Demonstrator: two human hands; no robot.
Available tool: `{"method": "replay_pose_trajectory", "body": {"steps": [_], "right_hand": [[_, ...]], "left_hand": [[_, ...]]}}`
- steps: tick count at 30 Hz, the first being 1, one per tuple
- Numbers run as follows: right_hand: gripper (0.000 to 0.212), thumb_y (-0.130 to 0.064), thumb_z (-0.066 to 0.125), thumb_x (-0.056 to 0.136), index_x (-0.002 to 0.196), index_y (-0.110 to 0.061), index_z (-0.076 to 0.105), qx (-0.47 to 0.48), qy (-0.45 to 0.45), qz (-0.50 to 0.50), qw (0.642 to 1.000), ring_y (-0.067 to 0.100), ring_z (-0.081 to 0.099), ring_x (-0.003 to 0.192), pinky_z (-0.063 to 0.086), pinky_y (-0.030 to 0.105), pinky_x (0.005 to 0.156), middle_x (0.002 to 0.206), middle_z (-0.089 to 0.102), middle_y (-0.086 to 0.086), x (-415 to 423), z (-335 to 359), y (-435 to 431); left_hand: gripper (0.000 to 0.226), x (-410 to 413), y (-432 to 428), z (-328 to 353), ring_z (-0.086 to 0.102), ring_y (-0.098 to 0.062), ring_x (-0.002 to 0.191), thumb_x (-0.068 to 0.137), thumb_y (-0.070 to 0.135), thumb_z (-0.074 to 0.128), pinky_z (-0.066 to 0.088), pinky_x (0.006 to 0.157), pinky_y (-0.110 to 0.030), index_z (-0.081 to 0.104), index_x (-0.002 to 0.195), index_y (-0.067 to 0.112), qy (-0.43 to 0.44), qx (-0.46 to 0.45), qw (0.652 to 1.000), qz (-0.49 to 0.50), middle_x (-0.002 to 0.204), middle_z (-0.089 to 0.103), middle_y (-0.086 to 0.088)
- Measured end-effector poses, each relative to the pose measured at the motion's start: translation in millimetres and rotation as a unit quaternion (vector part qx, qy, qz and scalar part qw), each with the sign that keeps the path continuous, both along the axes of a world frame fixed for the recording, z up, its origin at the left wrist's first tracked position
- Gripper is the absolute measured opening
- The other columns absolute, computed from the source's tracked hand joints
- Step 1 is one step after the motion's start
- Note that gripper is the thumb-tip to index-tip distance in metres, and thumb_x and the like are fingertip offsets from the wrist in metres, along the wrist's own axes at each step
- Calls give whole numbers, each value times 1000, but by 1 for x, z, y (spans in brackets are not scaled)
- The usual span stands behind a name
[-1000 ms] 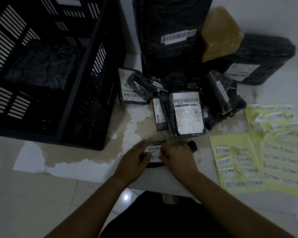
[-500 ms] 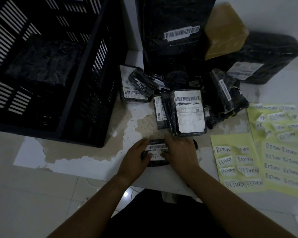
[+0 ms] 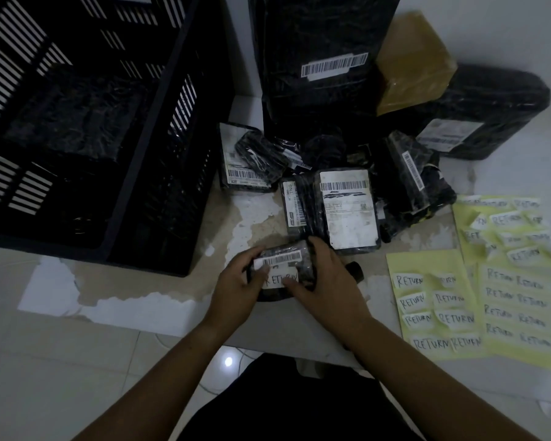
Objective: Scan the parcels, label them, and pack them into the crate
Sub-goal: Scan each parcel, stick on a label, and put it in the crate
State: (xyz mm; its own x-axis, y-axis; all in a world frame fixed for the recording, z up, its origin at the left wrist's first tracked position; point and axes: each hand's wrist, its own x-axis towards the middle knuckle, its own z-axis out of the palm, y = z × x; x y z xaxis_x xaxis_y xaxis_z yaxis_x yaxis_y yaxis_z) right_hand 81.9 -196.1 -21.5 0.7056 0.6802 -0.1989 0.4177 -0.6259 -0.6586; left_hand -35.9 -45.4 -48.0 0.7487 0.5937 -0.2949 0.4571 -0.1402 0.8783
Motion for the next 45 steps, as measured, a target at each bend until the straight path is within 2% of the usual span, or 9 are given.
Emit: {"method": "replay_pose_trajectory", "body": {"steps": [5,8,14,22,29,35,38,42,45], "right_hand": [[60,-39,77,82,128,-34,39,132,194,-139,962,-6,63,97,54,19,80,112,60,-21,1,25,1],[49,-39,64,92,136,-31,42,153,222,-145,952,0,65,97,59,35,80,115,63,-15,1,29,4],[65,-47,63,91,145,-46,28,140,250,-144,947,-21,51,100,50,14,81,124,42,-41,3,39,0],[50,-39,51,100,147,-36,35,160,209,-164,951,9,65,97,57,34,84,114,66,-7,4,44,0],[42,-32,60,96,136,-36,46,165,218,-152,950,-4,64,98,51,15,78,112,68,-15,13,46,-1],[37,-47,49,99,135,-41,45,185,240,-193,933,7,64,104,54,38,92,116,66,-10,10,51,3],[38,-42,53,97,128,-54,35,228,304,-257,888,14,66,107,55,42,92,118,62,-14,16,71,8],[47,-41,54,97,138,-53,34,281,349,-270,852,28,68,104,59,40,78,122,66,-4,35,109,23],[39,-35,54,97,133,-45,41,296,364,-243,849,25,70,81,56,37,61,112,70,1,43,129,48]], "left_hand": [[51,8,-5,35,65,-7,115,90,43,73,57,88,-23,57,136,30,-19,-107,990,86,132,63,7],[50,17,-18,47,68,-3,107,88,50,72,57,89,-26,54,132,36,-25,-169,982,83,126,67,11],[61,26,-14,52,65,-6,113,89,59,65,56,98,-40,40,141,39,16,-123,992,-3,131,63,12],[33,30,-17,64,66,0,105,107,34,46,55,92,-27,41,139,35,-7,-126,992,-21,120,67,13],[52,37,-14,65,64,1,111,101,31,60,55,98,-32,34,146,33,8,-128,991,-40,129,63,14],[41,40,-11,95,61,7,110,107,45,34,53,93,-21,35,147,41,-3,-112,993,-38,131,61,14],[58,34,3,146,54,20,113,99,60,37,48,88,-6,27,154,45,-48,-39,995,-78,134,52,32],[38,0,47,218,64,-7,116,101,35,48,50,94,-19,62,130,14,-174,203,959,-93,125,65,9],[33,-37,106,235,65,-12,100,99,34,48,49,84,-26,67,112,11,-128,368,918,-69,106,66,4]]}}
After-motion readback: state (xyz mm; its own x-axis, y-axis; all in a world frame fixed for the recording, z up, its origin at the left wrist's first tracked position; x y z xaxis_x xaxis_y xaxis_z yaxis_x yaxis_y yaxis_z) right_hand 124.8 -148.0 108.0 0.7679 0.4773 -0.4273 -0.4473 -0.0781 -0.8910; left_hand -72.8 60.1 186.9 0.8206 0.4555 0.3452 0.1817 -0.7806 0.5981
